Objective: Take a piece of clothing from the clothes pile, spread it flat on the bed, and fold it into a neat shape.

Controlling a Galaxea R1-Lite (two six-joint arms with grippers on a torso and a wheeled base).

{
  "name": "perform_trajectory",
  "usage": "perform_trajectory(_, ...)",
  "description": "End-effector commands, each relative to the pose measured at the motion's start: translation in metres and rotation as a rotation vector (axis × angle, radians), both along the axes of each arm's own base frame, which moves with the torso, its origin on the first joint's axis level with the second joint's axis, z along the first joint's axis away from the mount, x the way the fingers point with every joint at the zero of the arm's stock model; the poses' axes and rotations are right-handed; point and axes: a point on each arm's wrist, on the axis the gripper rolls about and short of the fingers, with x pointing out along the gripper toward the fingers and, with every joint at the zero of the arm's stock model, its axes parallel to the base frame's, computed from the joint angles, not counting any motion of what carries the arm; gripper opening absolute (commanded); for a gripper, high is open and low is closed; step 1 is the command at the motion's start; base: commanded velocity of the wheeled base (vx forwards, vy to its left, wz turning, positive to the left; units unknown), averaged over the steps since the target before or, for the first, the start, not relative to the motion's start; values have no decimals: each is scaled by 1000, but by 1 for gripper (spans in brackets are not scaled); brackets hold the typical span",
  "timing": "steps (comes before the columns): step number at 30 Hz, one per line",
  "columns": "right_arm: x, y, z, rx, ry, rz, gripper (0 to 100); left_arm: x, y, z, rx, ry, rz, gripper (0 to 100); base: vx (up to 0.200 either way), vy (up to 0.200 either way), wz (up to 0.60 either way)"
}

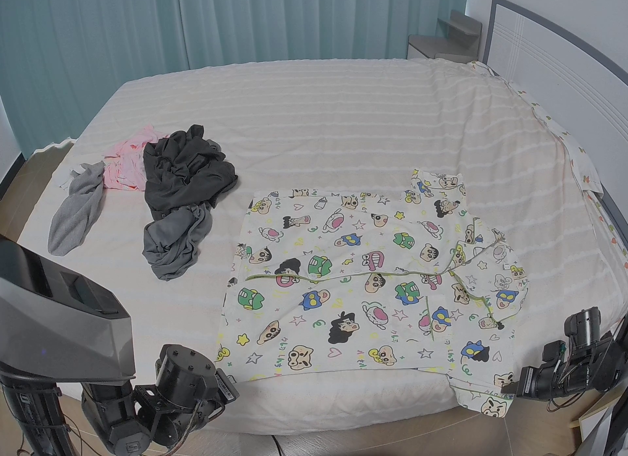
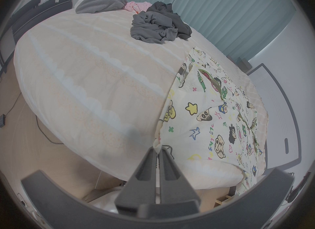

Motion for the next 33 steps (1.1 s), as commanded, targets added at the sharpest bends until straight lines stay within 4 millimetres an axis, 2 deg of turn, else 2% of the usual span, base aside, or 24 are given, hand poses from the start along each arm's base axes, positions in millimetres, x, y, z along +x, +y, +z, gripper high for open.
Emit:
perform_trajectory(1, -5, -1, -1, 1, 19, -10, 0, -3, 2, 0, 5, 8, -2, 0, 0, 0, 0)
perform_trajectory(9, -6, -1, -3, 2, 35, -4, 0, -4, 2, 0, -1, 10, 4, 0, 0, 0, 0)
perform_trajectory(10, -6, -1, -3, 1, 35, -3, 100, -4, 1, 0, -2, 11, 3, 0, 0, 0, 0)
perform_trajectory(17, -6, -2, 1, 1, 15, -7, 100, -3, 1, 2, -11, 2, 3, 0, 0, 0, 0)
perform_trajectory(21, -8, -6, 12, -3, -45, -41, 100, -10, 8, 11, -19, -15, 7, 0, 0, 0, 0)
perform_trajectory(24, -10, -12, 32, -17, -179, -77, 100, -14, 16, 42, -95, -139, 15, 0, 0, 0, 0)
perform_trajectory(25, -11, -11, 33, -17, -185, -77, 100, -14, 16, 43, -99, -145, 14, 0, 0, 0, 0)
perform_trajectory(26, -10, -12, 49, -30, -286, -84, 100, -17, 22, 66, -111, -245, -7, 0, 0, 0, 0)
perform_trajectory(30, -3, -12, 73, -47, -431, -80, 100, -22, 24, 89, -117, -350, -49, 0, 0, 0, 0)
perform_trajectory(33, 3, -12, 83, -48, -469, -72, 100, -23, 23, 91, -118, -364, -59, 0, 0, 0, 0)
